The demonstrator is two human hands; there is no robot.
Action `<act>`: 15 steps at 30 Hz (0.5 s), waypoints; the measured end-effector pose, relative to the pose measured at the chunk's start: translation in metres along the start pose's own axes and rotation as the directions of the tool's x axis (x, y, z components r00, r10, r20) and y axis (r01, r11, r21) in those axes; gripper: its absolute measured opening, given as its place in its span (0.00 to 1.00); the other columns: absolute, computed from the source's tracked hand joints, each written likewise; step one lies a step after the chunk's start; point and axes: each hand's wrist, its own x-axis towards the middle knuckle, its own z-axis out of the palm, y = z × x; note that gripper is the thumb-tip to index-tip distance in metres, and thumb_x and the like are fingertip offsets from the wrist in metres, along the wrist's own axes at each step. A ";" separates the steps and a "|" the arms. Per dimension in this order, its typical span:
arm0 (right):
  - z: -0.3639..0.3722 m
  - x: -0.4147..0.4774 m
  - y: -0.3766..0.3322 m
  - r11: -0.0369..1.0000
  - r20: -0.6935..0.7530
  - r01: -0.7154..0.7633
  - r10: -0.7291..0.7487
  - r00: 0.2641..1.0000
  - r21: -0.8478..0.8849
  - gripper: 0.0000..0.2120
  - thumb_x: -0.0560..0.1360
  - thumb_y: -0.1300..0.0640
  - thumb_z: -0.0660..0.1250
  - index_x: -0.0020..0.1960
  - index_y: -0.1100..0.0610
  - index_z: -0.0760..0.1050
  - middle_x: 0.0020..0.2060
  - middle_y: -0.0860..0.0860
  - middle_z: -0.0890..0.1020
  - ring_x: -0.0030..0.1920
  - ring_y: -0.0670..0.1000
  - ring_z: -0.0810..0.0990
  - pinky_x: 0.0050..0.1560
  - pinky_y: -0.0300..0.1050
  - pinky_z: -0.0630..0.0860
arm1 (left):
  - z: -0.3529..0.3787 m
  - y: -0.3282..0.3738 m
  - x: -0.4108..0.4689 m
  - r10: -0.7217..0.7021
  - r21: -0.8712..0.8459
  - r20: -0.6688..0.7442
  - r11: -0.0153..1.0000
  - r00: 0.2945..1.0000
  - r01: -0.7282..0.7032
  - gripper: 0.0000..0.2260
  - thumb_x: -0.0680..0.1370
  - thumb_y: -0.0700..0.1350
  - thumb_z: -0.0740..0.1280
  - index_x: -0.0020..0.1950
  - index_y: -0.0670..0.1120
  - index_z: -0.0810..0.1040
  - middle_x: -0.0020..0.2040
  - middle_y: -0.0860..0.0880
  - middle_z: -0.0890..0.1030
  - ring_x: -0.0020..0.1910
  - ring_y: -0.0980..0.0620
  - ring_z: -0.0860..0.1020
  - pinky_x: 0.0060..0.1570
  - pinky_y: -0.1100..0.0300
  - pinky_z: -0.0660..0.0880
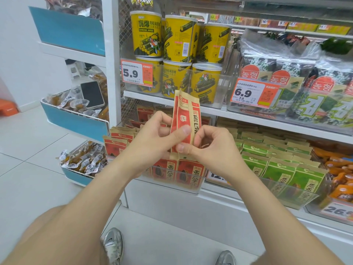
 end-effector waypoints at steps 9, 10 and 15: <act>-0.003 0.003 -0.003 0.973 0.082 -0.098 0.082 0.993 0.209 0.46 0.68 0.53 0.87 0.74 0.42 0.61 0.59 0.49 0.86 0.55 0.47 0.88 0.53 0.49 0.87 | 0.004 0.000 0.008 -0.036 -0.081 0.057 0.996 0.998 0.041 0.13 0.88 0.43 0.63 0.72 0.45 0.77 0.59 0.44 0.88 0.60 0.45 0.87 0.57 0.49 0.85; -0.003 0.002 -0.005 0.966 0.113 -0.106 0.081 0.990 0.237 0.51 0.68 0.56 0.87 0.78 0.42 0.57 0.61 0.47 0.85 0.57 0.46 0.88 0.54 0.49 0.87 | 0.004 0.000 0.007 -0.033 -0.052 0.081 0.998 0.996 0.038 0.13 0.88 0.43 0.63 0.72 0.46 0.78 0.59 0.44 0.88 0.60 0.46 0.87 0.58 0.50 0.85; 0.001 0.004 -0.004 0.985 0.128 -0.067 0.046 0.991 0.162 0.57 0.64 0.61 0.89 0.81 0.46 0.56 0.63 0.43 0.83 0.60 0.45 0.86 0.62 0.55 0.84 | 0.004 -0.002 0.006 -0.043 0.071 0.054 0.997 0.998 0.039 0.10 0.86 0.44 0.67 0.67 0.48 0.83 0.53 0.43 0.89 0.54 0.44 0.88 0.51 0.52 0.86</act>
